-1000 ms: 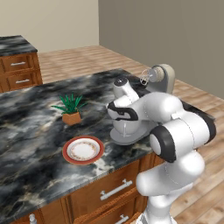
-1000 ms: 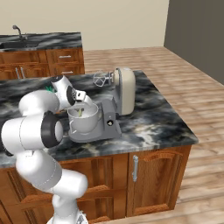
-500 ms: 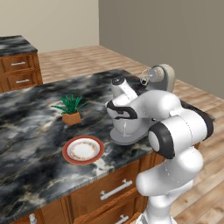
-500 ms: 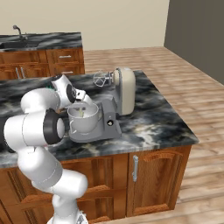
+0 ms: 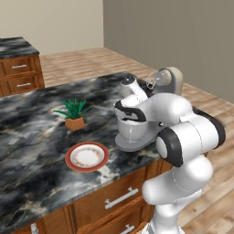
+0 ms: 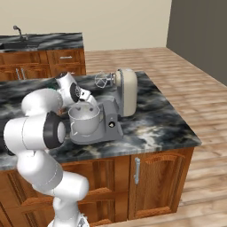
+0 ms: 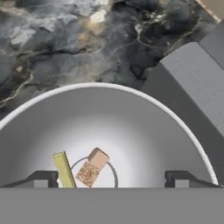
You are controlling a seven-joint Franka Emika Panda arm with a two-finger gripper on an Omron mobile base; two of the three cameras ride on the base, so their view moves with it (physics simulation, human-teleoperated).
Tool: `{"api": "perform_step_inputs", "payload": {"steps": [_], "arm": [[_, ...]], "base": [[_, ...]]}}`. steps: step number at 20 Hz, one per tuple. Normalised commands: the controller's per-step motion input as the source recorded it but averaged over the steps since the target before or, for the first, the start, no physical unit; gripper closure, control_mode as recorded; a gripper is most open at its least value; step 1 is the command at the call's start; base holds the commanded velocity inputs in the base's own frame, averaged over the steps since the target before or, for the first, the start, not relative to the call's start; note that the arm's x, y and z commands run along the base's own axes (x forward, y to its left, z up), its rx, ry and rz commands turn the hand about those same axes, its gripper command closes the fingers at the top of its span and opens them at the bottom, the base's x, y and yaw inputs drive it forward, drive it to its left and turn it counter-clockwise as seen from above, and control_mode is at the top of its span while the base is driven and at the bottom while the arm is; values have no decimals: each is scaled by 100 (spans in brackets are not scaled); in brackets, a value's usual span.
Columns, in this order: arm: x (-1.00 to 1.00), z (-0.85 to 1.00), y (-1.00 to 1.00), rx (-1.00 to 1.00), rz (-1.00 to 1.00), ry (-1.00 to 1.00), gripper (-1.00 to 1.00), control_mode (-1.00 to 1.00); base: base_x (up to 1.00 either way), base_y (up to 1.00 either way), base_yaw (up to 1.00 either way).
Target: Add butter and sugar cubes to the stand mixer bowl and then turn on the stand mixer to begin making frosting.
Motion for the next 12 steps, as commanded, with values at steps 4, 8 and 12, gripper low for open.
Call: {"api": "perform_step_inputs", "payload": {"steps": [4, 8, 12], "arm": [[-43, 46, -33, 15, -1, -1, -100, -100], [-62, 47, -18, 14, 0, -8, -100, -100], [-71, 44, -1, 11, -1, -12, -100, -100]], "base": [[0, 0, 0], [0, 0, 0], [0, 0, 0]]}}
